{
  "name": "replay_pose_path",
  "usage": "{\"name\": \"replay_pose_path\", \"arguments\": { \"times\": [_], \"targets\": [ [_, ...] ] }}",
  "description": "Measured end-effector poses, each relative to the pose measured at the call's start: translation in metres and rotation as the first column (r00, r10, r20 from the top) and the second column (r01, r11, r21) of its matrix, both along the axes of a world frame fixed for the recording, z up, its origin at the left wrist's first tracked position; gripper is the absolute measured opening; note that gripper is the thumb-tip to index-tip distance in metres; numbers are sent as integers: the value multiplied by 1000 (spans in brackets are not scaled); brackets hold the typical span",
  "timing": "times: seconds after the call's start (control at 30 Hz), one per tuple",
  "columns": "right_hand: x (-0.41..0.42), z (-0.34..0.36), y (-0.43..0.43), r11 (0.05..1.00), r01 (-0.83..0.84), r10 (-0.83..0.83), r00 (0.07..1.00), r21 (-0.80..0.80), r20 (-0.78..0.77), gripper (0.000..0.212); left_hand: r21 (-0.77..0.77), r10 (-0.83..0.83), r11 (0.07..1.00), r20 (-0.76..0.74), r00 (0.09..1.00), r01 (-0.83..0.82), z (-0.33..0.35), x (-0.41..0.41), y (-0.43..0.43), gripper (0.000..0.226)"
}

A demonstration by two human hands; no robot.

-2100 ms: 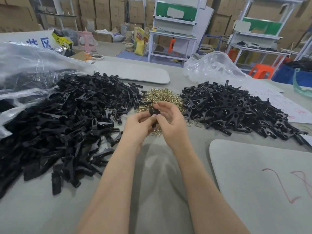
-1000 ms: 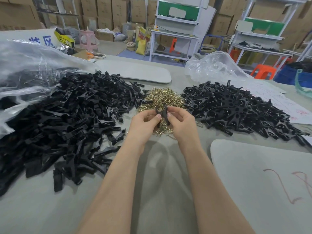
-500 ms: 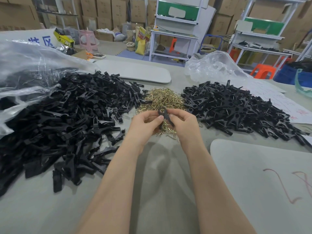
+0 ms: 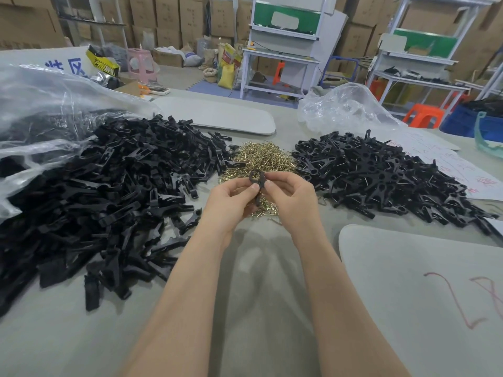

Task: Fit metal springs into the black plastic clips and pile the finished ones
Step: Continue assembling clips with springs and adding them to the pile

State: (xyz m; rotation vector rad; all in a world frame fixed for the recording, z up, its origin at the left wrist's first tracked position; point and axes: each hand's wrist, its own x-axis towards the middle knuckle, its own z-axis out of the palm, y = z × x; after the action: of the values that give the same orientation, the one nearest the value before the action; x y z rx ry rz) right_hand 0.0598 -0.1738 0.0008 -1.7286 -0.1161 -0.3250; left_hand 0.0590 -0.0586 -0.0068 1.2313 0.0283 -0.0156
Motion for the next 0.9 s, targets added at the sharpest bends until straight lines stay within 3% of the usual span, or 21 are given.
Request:
{"name": "replay_pose_path", "arguments": {
  "times": [0.5,0.6,0.77,0.9],
  "targets": [
    [0,1,-1,1000,17,-17,1000,22,-10,23,36,20,999,4,1000,-20,2,0,-1,16],
    [0,3,-3,989,4,7,997,148,-75,22,2,20,1000,10,1000,-20,3,-1,-1,11],
    [0,8,-9,871,-146,267,942,469,-204,18,-42,-54,998,48,997,56,6,-3,0,14],
    [1,9,-9,814,-15,214,937,581,-275,2,-34,-62,997,68,996,65,5,-2,-1,10]
  ]
}}
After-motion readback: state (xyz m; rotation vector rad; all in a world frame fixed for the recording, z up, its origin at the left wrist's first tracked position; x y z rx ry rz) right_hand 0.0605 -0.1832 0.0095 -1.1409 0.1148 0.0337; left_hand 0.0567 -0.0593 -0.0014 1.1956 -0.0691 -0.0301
